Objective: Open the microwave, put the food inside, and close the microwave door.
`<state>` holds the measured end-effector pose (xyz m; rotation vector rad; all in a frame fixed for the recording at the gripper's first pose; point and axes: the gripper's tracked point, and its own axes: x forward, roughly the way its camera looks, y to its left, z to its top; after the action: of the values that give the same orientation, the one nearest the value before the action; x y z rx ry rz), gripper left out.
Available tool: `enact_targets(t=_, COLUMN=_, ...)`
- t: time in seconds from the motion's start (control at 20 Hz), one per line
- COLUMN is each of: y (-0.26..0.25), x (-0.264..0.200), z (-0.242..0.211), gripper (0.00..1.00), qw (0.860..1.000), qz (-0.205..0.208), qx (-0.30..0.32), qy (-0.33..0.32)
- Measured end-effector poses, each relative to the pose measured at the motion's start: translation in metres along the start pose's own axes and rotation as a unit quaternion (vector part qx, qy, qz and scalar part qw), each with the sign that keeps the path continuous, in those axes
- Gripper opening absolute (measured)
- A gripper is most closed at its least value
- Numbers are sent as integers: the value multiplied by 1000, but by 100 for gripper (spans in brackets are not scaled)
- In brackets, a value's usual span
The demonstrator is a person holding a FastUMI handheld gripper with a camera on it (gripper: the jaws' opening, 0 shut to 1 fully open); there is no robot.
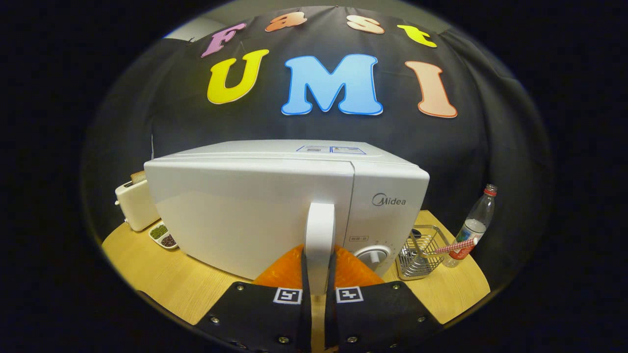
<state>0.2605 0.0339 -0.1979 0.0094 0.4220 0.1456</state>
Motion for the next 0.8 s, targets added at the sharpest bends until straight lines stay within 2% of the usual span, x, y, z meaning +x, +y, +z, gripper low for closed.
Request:
enact_targets(t=0.05, y=2, x=-5, z=-5, gripper=10, qw=1000, qz=3, qx=6, qy=10)
enact_targets(t=0.2, y=12, x=-32, z=-10, gripper=11, qw=999, qz=8, qx=-33, qy=-1)
enact_targets(t=0.45, y=24, x=-60, z=-24, gripper=11, qw=999, qz=8, qx=-3, qy=33)
enact_targets(t=0.6, y=38, x=-84, z=-31, gripper=17, qw=999, qz=11, qx=7, qy=49)
enact_targets(t=0.8, y=61, x=-114, z=-41, gripper=21, qw=998, qz=13, qx=7, qy=55)
